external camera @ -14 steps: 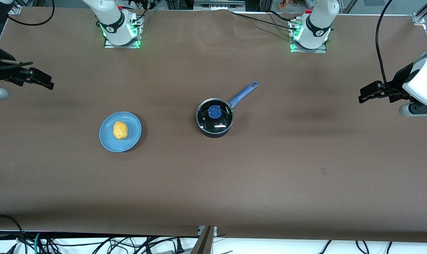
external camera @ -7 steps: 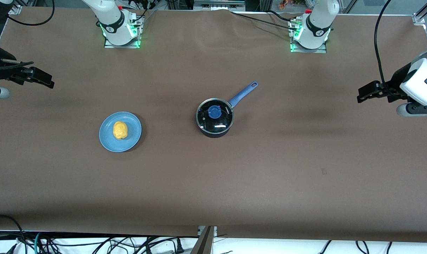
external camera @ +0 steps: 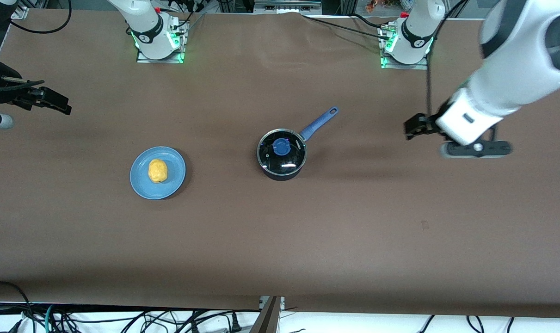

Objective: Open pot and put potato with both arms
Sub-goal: 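Lower the left gripper onto the blue lid knob and grasp it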

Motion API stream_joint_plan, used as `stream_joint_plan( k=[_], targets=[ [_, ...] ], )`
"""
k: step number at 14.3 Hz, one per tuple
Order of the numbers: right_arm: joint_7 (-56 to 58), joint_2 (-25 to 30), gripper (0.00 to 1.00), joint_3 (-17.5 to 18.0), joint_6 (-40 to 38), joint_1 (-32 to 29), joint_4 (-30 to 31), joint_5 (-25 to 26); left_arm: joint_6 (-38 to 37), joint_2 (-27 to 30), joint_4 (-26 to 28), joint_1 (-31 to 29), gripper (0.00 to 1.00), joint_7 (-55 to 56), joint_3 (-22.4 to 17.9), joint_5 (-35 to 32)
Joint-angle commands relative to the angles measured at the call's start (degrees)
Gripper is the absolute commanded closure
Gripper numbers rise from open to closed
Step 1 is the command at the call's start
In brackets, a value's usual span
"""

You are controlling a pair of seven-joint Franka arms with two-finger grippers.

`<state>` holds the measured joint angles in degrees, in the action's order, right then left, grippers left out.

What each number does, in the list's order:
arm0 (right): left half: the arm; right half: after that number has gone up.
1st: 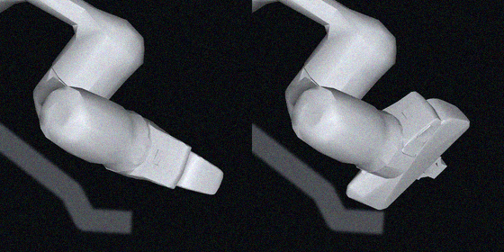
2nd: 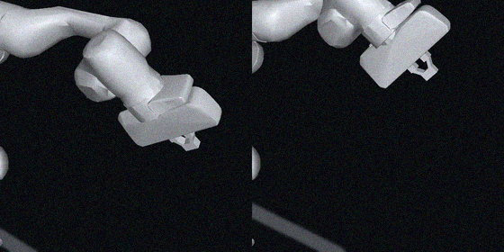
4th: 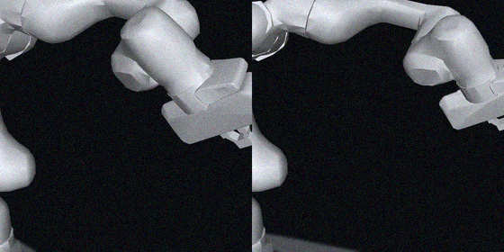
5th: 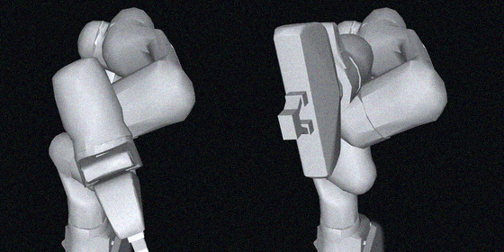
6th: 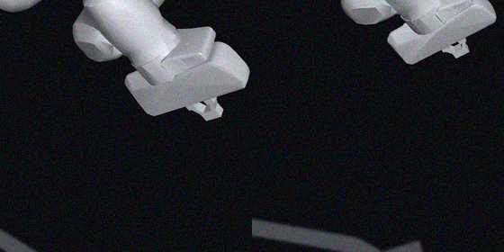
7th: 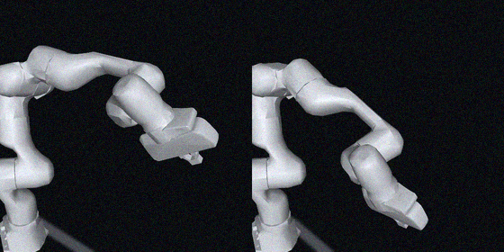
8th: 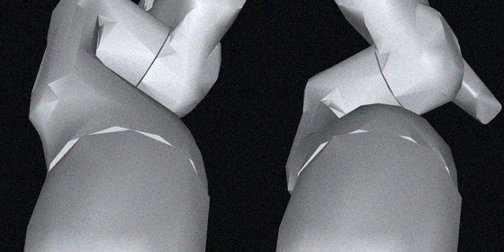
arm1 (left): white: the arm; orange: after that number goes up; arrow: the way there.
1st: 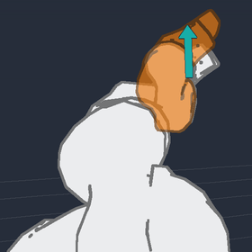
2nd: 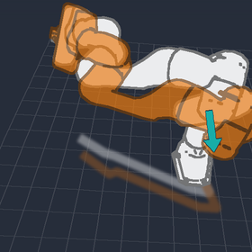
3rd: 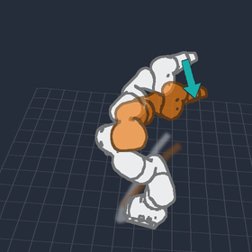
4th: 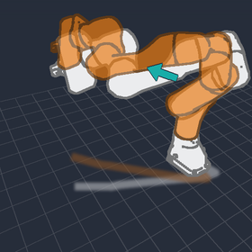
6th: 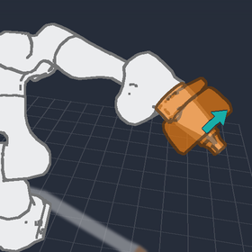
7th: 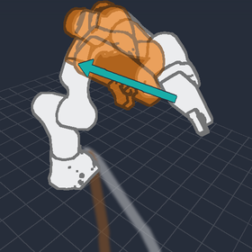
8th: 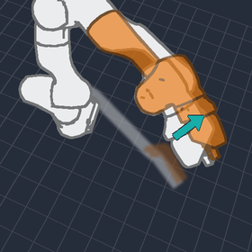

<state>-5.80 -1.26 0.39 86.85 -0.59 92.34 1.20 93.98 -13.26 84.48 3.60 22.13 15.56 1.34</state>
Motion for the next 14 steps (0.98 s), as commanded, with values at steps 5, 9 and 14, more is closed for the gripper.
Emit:
stream_joint_plan(
  k=[5, 9, 14],
  targets=[
    [0.87, 0.64, 0.0, 0.05, -1.33, -0.37, 0.04, -0.85, 17.09, -10.54, 1.57, 10.88, 0.0, 15.73, 0.79, 0.42],
    [0.88, 0.64, 0.0, 0.05, -1.6, -0.37, 0.04, -0.85, 24.22, -15.99, 1.39, 17.39, 0.0, 22.07, 0.7, -0.46],
    [0.88, 0.64, 0.0, 0.05, -1.6, -0.37, 0.04, -0.85, 26.86, -22.85, -0.54, 24.42, 0.0, 29.64, 0.7, -9.42]
  ],
)
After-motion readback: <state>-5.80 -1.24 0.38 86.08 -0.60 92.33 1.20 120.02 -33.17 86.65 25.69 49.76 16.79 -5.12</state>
